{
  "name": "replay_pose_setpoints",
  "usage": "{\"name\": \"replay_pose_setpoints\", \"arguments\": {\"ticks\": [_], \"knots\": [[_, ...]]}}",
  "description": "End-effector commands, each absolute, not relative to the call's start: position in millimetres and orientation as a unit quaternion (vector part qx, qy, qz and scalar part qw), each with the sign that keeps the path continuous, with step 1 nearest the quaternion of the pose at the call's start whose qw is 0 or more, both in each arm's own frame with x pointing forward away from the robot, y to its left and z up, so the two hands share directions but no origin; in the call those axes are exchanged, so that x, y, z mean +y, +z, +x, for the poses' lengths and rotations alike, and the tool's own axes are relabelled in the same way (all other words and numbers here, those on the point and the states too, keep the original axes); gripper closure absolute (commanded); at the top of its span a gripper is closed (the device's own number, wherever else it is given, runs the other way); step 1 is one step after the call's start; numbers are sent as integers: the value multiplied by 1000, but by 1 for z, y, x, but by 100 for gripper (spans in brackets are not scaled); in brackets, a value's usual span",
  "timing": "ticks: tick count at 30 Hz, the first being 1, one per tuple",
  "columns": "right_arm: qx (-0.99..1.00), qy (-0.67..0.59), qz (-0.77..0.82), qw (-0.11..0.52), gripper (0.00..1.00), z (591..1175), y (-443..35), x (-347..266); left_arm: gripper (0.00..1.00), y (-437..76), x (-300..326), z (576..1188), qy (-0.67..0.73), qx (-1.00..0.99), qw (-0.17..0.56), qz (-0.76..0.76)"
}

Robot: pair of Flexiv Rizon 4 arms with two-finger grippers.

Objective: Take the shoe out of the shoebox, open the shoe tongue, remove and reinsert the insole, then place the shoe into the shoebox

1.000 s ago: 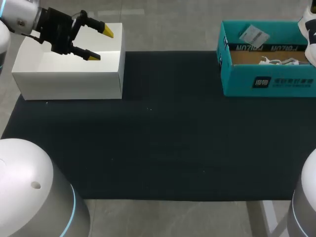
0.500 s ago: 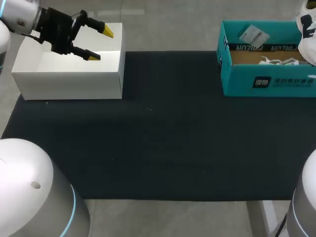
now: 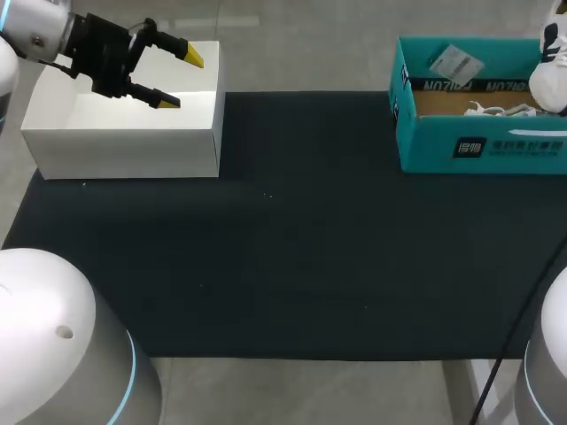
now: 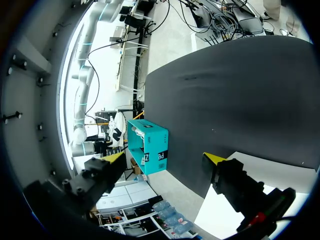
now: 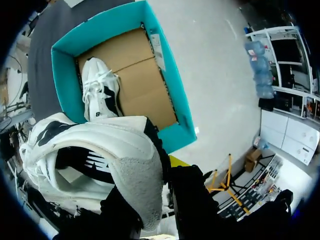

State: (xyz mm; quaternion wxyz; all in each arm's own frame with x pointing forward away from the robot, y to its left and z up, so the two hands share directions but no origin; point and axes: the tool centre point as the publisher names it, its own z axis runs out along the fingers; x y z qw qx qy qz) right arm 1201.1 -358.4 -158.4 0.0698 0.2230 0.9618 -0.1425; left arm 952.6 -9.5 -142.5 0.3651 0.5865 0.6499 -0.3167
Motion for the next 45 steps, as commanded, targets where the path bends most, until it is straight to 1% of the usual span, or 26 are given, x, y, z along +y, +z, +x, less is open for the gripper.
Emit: {"name": "replay_pose_setpoints", "arguments": {"ticks": [1, 5, 11, 17, 20, 43, 44, 45], "knots": [[899, -84, 430, 18, 100, 1206, -156, -374, 0, -142, -10, 954, -316, 650, 364, 587], [849, -41, 526, 31, 100, 1200, -152, -383, 0, -142, -10, 954, -316, 650, 364, 587], [750, -14, 661, 30, 100, 1196, -150, -388, 0, -142, -10, 954, -316, 650, 364, 587], [654, -35, 756, 25, 100, 1195, -150, -382, 0, -142, -10, 954, -316, 650, 364, 587], [603, -47, 795, 37, 100, 1194, -149, -382, 0, -142, -10, 954, -316, 650, 364, 587], [584, -51, 809, 41, 100, 1195, -147, -382, 0, -142, -10, 954, -316, 650, 364, 587], [592, -46, 804, 30, 100, 1197, -151, -378, 0, -142, -10, 954, -316, 650, 364, 587], [598, -51, 799, 31, 100, 1198, -155, -375, 0, -142, -10, 954, -316, 650, 364, 587]]}}
